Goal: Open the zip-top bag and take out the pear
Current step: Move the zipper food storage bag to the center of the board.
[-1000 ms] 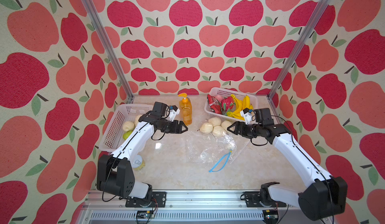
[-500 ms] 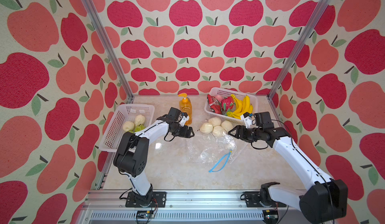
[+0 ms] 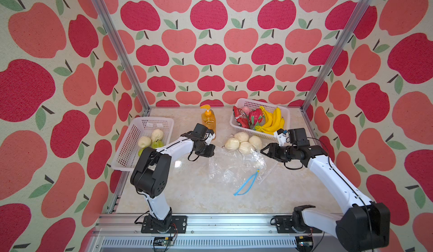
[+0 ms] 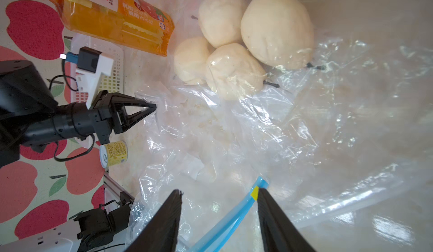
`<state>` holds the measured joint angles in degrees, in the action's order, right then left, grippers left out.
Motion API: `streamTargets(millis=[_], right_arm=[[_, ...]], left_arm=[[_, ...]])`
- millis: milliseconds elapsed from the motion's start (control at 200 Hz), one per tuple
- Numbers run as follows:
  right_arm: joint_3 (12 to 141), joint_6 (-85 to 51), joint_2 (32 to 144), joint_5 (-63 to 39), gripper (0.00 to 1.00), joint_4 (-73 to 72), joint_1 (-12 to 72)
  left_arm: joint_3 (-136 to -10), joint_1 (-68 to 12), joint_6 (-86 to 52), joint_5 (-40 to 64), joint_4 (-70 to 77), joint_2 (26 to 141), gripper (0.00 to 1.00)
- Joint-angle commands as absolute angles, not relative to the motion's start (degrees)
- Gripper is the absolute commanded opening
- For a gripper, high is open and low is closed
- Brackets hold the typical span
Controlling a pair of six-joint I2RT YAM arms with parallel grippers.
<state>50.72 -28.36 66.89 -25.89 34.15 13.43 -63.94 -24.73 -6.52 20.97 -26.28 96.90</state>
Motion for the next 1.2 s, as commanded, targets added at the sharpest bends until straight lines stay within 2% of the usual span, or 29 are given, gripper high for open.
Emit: streamTargets(millis=[0, 150, 240, 300, 350, 400, 625, 660, 685, 730, 765, 830, 925, 1031, 1131, 1196], right_arm=[[48.44, -29.76, 64.32, -23.54, 0.45, 34.96, 11.56], [46.0, -30.5, 62.86, -21.68, 0.38, 35.22, 7.05], [44.61, -30.25, 62.58, -21.89, 0.39, 35.24, 3.68], [43.87, -30.11, 62.49, -21.5, 0.45, 35.36, 1.85], [43.2, -30.06, 62.25, -20.78, 0.58, 35.27, 0.85], [42.43, -30.38, 61.98, -20.21, 0.64, 34.92, -0.03], [40.36, -30.72, 63.44, -21.6, 0.77, 31.08, -3.0], [39.97, -30.83, 63.95, -22.08, 0.79, 29.97, -3.46], [39.6, -31.06, 64.21, -22.48, 0.79, 28.98, -3.83], [38.83, -31.56, 64.94, -23.65, 0.8, 27.1, -4.6], [38.28, -32.15, 65.61, -25.1, 0.8, 25.52, -5.22], [37.46, -32.72, 66.88, -27.42, 0.79, 22.18, -5.65], [36.75, -33.43, 69.14, -29.22, 0.78, 18.15, -5.63], [36.49, -34.73, 72.59, -31.87, 0.71, 13.89, -5.7], [36.3, -36.68, 74.82, -34.46, 0.6, 9.85, -5.63], [36.13, -37.59, 74.1, -34.07, 0.47, 8.65, -5.39]], left_arm=[[-63.2, -22.93, -7.05, 9.79, -36.38, 87.54, 0.0], [-61.15, -13.92, -7.01, 4.7, -40.72, 80.28, 0.0], [-61.4, -8.04, -5.25, 4.34, -41.44, 78.69, 0.0], [-62.32, -4.86, -4.86, 3.93, -41.03, 78.85, 0.0], [-63.56, -2.51, -5.61, 4.99, -40.28, 79.75, 0.0], [-64.84, -1.56, -6.34, 4.58, -38.78, 81.34, 0.0], [-72.24, -1.1, -7.07, 5.92, -35.92, 93.15, 0.0], [-73.01, -1.06, -7.02, 6.08, -35.68, 94.36, 0.06], [-73.62, -1.05, -6.96, 5.85, -35.73, 95.15, 0.14], [-74.7, -1.06, -6.66, 5.18, -36.0, 95.85, 0.36], [-75.52, -0.99, -6.35, 4.81, -36.57, 95.94, 0.49], [-77.0, -1.1, -5.7, 4.53, -37.89, 95.04, 0.62], [-77.14, -1.16, -5.69, 4.73, -39.17, 91.03, 0.71], [-76.68, -1.78, -4.94, 6.87, -41.76, 86.61, 0.75], [-77.23, -3.12, -3.21, 8.6, -45.99, 84.2, 0.75], [-77.65, -4.48, -2.02, 10.91, -47.8, 83.03, 0.74]])
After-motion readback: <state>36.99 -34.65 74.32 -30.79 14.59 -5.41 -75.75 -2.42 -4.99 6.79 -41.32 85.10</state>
